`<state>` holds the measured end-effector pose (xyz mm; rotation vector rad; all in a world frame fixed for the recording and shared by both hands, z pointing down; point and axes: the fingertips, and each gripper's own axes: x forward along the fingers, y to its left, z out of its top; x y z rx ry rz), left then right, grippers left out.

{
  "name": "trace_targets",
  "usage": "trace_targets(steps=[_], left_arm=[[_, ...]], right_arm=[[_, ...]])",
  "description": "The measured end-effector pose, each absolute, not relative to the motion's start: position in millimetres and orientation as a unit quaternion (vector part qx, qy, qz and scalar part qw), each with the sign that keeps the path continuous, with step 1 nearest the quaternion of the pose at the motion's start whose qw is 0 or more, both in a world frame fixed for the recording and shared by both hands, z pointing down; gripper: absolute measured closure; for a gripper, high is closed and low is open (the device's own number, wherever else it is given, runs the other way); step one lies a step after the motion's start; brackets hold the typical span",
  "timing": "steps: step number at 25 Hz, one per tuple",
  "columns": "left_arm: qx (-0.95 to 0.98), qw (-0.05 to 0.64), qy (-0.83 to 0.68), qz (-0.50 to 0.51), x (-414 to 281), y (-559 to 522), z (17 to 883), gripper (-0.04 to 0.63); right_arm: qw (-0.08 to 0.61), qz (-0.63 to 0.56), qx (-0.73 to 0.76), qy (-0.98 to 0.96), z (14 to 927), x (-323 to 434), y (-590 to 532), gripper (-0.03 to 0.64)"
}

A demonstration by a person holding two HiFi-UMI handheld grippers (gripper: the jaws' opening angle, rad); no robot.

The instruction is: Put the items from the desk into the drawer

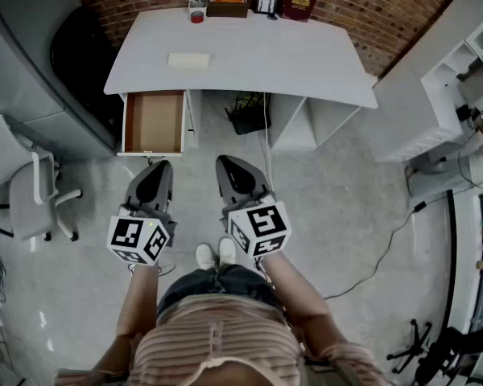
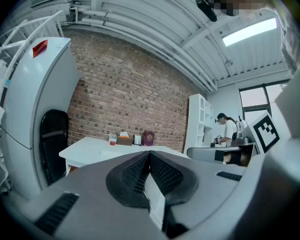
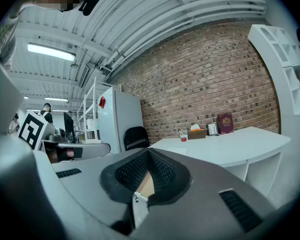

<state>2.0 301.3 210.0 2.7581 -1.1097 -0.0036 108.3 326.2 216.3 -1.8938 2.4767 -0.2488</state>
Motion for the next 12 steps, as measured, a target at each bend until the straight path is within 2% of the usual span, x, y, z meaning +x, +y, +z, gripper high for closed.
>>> trace_targets(steps=[12], left_arm=[[0.924, 0.089, -0.373, 0.005, 11.8, 301.8, 219.9, 0.586]], right_arm=[[0.003, -0.087, -0.601, 0.795, 228.6, 112.7, 324.1, 0.601]])
